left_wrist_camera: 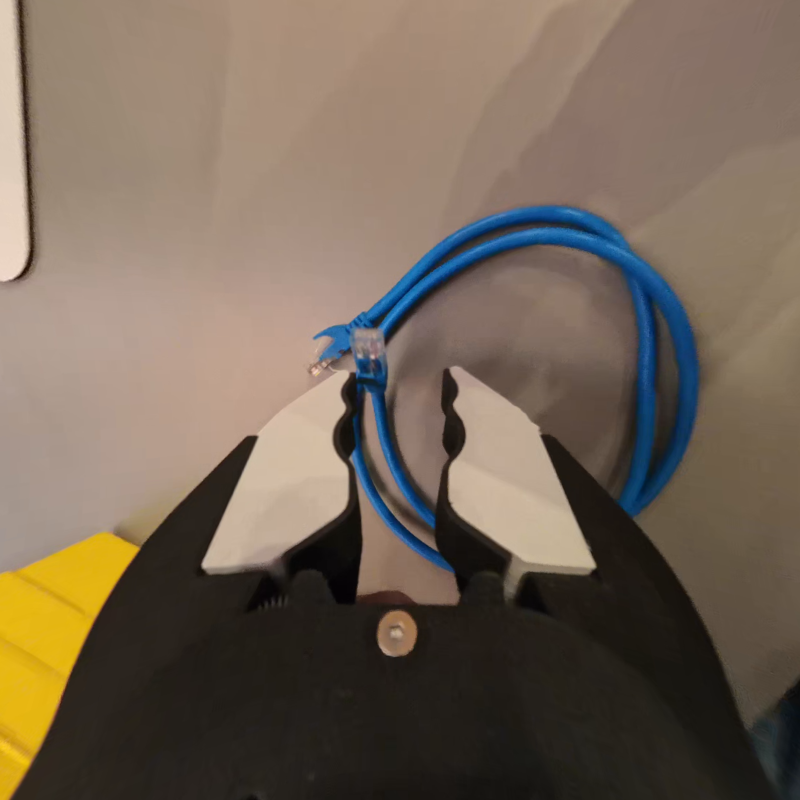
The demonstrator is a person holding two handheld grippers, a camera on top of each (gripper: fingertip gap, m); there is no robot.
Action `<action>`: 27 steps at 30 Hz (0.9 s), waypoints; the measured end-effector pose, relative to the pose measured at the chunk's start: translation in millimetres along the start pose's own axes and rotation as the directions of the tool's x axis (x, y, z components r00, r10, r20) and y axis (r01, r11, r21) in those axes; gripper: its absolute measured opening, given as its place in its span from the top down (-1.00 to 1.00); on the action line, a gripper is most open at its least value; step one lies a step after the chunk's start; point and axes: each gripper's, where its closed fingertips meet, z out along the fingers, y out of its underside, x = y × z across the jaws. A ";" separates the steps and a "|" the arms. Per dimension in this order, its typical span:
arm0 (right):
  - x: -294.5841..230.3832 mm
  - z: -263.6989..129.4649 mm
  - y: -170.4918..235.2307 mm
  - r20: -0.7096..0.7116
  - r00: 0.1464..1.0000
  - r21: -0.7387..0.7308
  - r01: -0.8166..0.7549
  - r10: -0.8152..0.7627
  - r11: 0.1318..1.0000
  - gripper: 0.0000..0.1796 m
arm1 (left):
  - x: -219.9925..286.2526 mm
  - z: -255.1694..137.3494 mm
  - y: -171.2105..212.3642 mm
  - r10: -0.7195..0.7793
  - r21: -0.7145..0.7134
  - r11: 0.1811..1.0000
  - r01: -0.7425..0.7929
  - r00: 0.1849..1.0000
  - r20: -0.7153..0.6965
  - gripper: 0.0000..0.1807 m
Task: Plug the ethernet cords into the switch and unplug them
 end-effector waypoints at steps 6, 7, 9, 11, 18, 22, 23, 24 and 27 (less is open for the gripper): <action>-2.0 1.6 1.9 0.004 1.000 0.003 0.001 -0.001 1.000 0.20 | -12.6 4.9 11.4 -0.094 0.066 0.994 0.081 0.971 0.221 0.56; -2.5 1.4 2.2 0.004 1.000 0.001 0.003 -0.003 1.000 0.20 | -11.8 4.6 8.4 -0.116 0.099 0.990 0.096 0.968 0.222 0.59; -2.8 0.6 1.5 0.004 1.000 0.006 0.004 -0.004 1.000 0.20 | -12.1 4.3 2.4 -0.101 0.132 0.989 0.067 0.956 0.276 0.60; -2.6 -0.2 0.4 0.004 1.000 0.014 0.003 -0.003 1.000 0.20 | -15.5 6.7 -0.6 -0.053 0.120 0.993 0.010 0.932 0.358 0.61; -3.8 -3.5 -1.3 0.000 1.000 0.029 0.009 -0.009 1.000 0.20 | -27.9 19.2 3.0 -0.071 0.152 0.988 -0.001 0.883 0.465 0.88; -2.6 -4.8 -0.5 -0.004 1.000 0.033 0.010 -0.009 0.999 0.20 | -34.2 12.8 1.2 -0.055 0.165 0.985 -0.039 0.849 0.526 0.88; -1.9 -4.8 0.2 -0.007 1.000 0.031 0.010 -0.010 0.999 0.20 | -35.6 10.5 1.1 -0.043 0.161 0.986 -0.051 0.844 0.535 0.88; -1.1 -4.9 1.2 -0.011 1.000 0.028 0.013 -0.012 1.000 0.20 | -37.0 8.8 2.6 -0.029 0.138 0.989 -0.054 0.842 0.538 0.88; 2.3 -4.4 4.4 -0.033 0.999 0.010 0.023 -0.023 1.000 0.20 | -40.2 -4.1 0.3 0.030 0.089 0.992 -0.092 0.843 0.538 0.89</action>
